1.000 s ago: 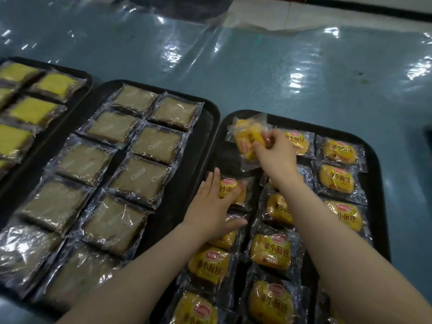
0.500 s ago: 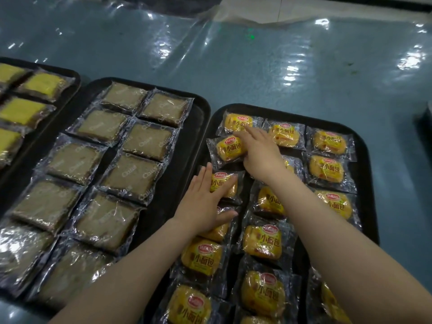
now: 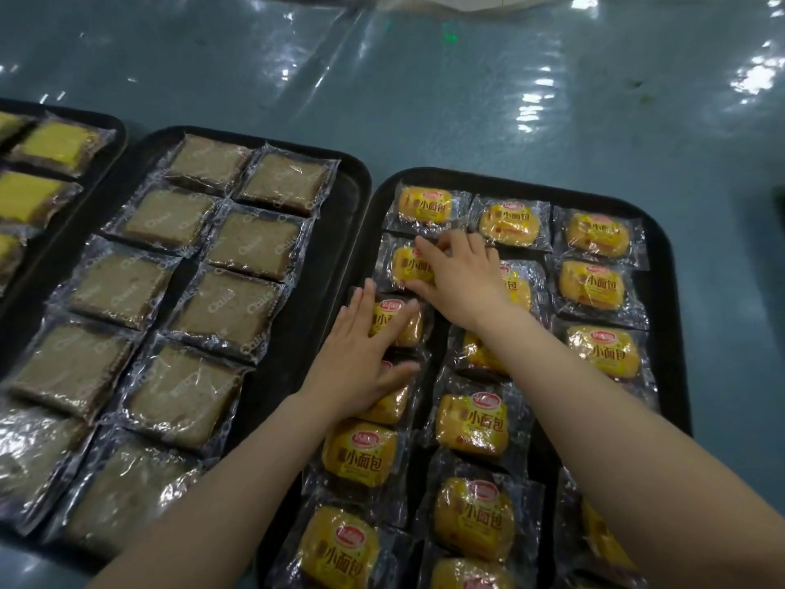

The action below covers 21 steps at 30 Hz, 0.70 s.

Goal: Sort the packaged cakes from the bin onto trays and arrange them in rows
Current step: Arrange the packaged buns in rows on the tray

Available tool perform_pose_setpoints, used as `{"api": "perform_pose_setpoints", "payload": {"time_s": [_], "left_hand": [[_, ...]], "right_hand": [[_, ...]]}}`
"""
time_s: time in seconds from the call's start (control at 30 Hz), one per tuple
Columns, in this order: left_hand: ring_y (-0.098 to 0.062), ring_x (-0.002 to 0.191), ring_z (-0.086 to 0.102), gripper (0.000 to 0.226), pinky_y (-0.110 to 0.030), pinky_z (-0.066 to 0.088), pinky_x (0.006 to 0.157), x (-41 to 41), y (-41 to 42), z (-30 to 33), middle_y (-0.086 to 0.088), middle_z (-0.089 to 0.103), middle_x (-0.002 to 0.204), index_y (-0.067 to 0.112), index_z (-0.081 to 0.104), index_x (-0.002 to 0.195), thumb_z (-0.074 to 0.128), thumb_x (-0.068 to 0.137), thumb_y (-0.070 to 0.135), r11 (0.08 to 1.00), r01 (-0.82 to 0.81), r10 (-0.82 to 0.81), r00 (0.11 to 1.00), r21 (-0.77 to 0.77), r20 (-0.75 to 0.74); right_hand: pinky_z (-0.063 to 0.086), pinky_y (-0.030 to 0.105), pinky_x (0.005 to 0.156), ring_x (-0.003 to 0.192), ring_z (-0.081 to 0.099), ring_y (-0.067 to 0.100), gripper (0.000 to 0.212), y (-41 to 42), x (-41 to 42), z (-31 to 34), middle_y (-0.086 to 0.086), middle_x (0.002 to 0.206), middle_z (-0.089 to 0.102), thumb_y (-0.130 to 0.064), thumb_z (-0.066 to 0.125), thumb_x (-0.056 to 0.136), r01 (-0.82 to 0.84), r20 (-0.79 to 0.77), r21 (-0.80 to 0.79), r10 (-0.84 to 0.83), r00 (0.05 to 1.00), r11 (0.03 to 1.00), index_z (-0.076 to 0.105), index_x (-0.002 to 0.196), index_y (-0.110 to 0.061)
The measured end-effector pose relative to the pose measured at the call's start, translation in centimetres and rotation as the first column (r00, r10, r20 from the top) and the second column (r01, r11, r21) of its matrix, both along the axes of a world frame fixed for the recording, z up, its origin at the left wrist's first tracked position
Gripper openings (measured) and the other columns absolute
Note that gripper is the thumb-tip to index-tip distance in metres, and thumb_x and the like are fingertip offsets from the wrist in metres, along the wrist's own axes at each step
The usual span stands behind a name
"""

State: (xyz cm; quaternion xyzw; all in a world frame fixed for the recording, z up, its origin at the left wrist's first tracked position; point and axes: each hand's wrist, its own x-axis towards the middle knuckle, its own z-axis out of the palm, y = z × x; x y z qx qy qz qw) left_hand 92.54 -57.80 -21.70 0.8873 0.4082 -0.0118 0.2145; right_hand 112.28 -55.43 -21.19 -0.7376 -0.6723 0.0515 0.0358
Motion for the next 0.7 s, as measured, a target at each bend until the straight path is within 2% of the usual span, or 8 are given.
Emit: {"api": "perform_pose_setpoints", "payload": {"time_s": [0.13, 0.23, 0.33, 0.43, 0.5, 0.57, 0.63, 0.7], "left_hand": [[-0.007, 0.141, -0.013, 0.061, -0.032, -0.004, 0.112, -0.5, -0.2, 0.1, 0.010, -0.012, 0.154, 0.047, 0.000, 0.142, 0.023, 0.088, 0.064, 0.992, -0.114, 0.122, 0.970, -0.050, 0.209], [-0.005, 0.141, -0.006, 0.056, -0.030, -0.007, 0.112, -0.3, 0.4, 0.4, 0.007, 0.003, 0.156, 0.034, 0.014, 0.147, 0.027, 0.094, 0.050, 0.982, -0.176, 0.156, 0.961, 0.068, 0.228], [-0.005, 0.141, -0.007, 0.052, -0.027, -0.008, 0.112, 1.1, 1.7, 1.5, 0.008, 0.005, 0.155, 0.034, 0.023, 0.145, 0.029, 0.095, 0.046, 0.981, -0.174, 0.146, 0.951, 0.084, 0.271], [-0.010, 0.142, -0.006, 0.048, -0.034, -0.005, 0.113, 3.3, 3.6, 2.1, 0.002, 0.007, 0.157, 0.035, 0.034, 0.141, 0.027, 0.095, 0.046, 0.988, -0.113, 0.083, 0.962, 0.101, 0.261], [-0.012, 0.142, -0.008, 0.052, -0.037, -0.005, 0.113, 5.0, 4.4, 1.9, 0.000, 0.004, 0.158, 0.036, 0.030, 0.142, 0.023, 0.093, 0.052, 0.992, -0.087, 0.064, 0.973, 0.096, 0.220], [-0.018, 0.142, -0.011, 0.060, -0.041, -0.007, 0.112, 6.4, 4.7, 1.0, -0.001, -0.004, 0.158, 0.038, 0.018, 0.146, 0.020, 0.090, 0.059, 0.993, -0.075, 0.064, 0.991, 0.087, 0.121], [-0.022, 0.142, -0.015, 0.066, -0.045, -0.008, 0.111, 7.1, 4.7, -0.4, -0.001, -0.013, 0.157, 0.042, 0.001, 0.146, 0.015, 0.086, 0.066, 0.994, -0.080, 0.080, 0.997, 0.070, 0.000], [-0.021, 0.141, -0.017, 0.067, -0.046, -0.008, 0.109, 7.2, 4.6, -1.5, 0.001, -0.018, 0.156, 0.045, -0.011, 0.143, 0.008, 0.084, 0.071, 0.992, -0.088, 0.093, 0.994, 0.093, -0.048]], "right_hand": [[0.032, 0.050, 0.100, 0.129, 0.033, 0.036, 0.071, -0.2, -0.8, -0.2, 0.014, 0.142, 0.036, -0.065, 0.041, 0.088, 0.129, 0.014, 0.005, -0.129, 0.992, 0.992, 0.029, 0.146, -0.026], [0.024, 0.054, 0.106, 0.139, 0.021, 0.033, 0.070, -1.0, -0.8, 0.3, 0.009, 0.153, 0.025, -0.066, 0.034, 0.089, 0.148, -0.084, 0.027, -0.145, 0.986, 0.989, 0.025, 0.147, -0.028], [0.016, 0.054, 0.113, 0.146, 0.011, 0.026, 0.055, -2.8, 0.9, 1.0, 0.003, 0.158, 0.020, -0.050, 0.032, 0.097, 0.240, -0.189, 0.091, -0.220, 0.957, 0.966, 0.031, 0.146, -0.027], [0.020, 0.049, 0.117, 0.146, 0.014, 0.025, 0.046, -5.2, 3.0, 1.2, 0.004, 0.157, 0.024, -0.031, 0.039, 0.100, 0.331, -0.306, 0.110, -0.285, 0.908, 0.937, 0.038, 0.144, -0.019], [0.018, 0.045, 0.117, 0.146, 0.014, 0.026, 0.049, -6.8, 3.2, 1.2, 0.005, 0.158, 0.021, -0.034, 0.039, 0.100, 0.321, -0.330, 0.086, -0.277, 0.902, 0.943, 0.035, 0.146, -0.019], [0.009, 0.044, 0.116, 0.147, 0.004, 0.026, 0.057, -8.2, 2.5, 0.9, 0.004, 0.160, 0.009, -0.044, 0.034, 0.098, 0.261, -0.283, -0.008, -0.253, 0.925, 0.965, 0.021, 0.151, -0.024], [0.000, 0.045, 0.115, 0.147, -0.008, 0.025, 0.064, -8.9, 1.8, 0.0, 0.004, 0.161, -0.005, -0.052, 0.022, 0.096, 0.220, -0.224, -0.098, -0.237, 0.945, 0.971, 0.005, 0.152, -0.027], [-0.006, 0.046, 0.115, 0.146, -0.016, 0.024, 0.065, -9.1, 1.6, -0.8, 0.004, 0.160, -0.011, -0.054, 0.012, 0.094, 0.222, -0.187, -0.114, -0.240, 0.953, 0.968, -0.002, 0.152, -0.027]]}}
